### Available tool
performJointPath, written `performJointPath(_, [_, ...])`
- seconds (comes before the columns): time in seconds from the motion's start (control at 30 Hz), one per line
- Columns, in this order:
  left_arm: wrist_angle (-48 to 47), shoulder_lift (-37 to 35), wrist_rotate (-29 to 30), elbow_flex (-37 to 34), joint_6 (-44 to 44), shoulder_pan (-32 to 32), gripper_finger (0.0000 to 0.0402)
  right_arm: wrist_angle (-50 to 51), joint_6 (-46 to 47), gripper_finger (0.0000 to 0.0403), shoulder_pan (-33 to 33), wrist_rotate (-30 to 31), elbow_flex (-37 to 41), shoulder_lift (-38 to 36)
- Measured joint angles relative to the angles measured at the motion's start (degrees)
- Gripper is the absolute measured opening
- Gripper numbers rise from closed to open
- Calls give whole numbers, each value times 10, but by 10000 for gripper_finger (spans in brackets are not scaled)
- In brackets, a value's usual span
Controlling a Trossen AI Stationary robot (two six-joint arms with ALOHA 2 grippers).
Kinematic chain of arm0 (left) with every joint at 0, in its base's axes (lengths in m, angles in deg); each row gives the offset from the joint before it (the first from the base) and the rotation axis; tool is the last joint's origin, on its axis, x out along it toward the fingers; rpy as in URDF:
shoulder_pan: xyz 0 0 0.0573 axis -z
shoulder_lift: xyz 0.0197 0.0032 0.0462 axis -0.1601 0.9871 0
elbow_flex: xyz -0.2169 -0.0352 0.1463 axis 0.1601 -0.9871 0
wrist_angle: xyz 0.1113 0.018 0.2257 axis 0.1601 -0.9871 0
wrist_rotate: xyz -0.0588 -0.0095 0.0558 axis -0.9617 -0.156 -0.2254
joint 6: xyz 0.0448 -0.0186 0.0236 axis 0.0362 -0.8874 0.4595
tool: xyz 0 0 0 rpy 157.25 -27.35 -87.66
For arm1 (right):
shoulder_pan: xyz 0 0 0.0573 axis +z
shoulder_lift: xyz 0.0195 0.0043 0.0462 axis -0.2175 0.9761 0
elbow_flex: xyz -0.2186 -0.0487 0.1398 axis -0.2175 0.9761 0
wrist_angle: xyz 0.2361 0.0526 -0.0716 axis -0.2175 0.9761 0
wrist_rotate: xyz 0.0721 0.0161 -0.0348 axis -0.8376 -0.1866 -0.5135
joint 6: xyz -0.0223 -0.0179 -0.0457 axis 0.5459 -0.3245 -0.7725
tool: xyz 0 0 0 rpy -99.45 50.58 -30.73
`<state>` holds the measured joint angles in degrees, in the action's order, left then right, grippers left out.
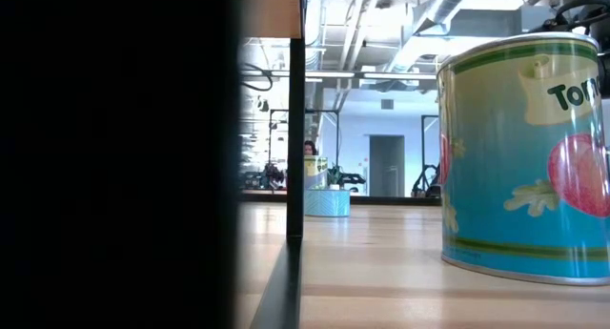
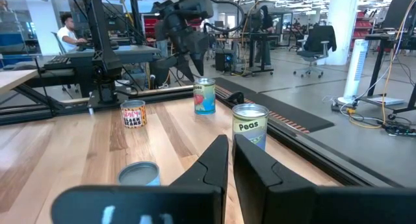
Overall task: Pick and place cans onto a shelf
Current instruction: Put the canned tomatoes on the shelf
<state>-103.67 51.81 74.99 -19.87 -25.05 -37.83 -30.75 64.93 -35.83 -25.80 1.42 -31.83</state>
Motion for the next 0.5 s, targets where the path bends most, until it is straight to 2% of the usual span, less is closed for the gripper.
performJointPath(0.5, [11,17,10,2,25,-16,169,0,0,49,0,0,0,0])
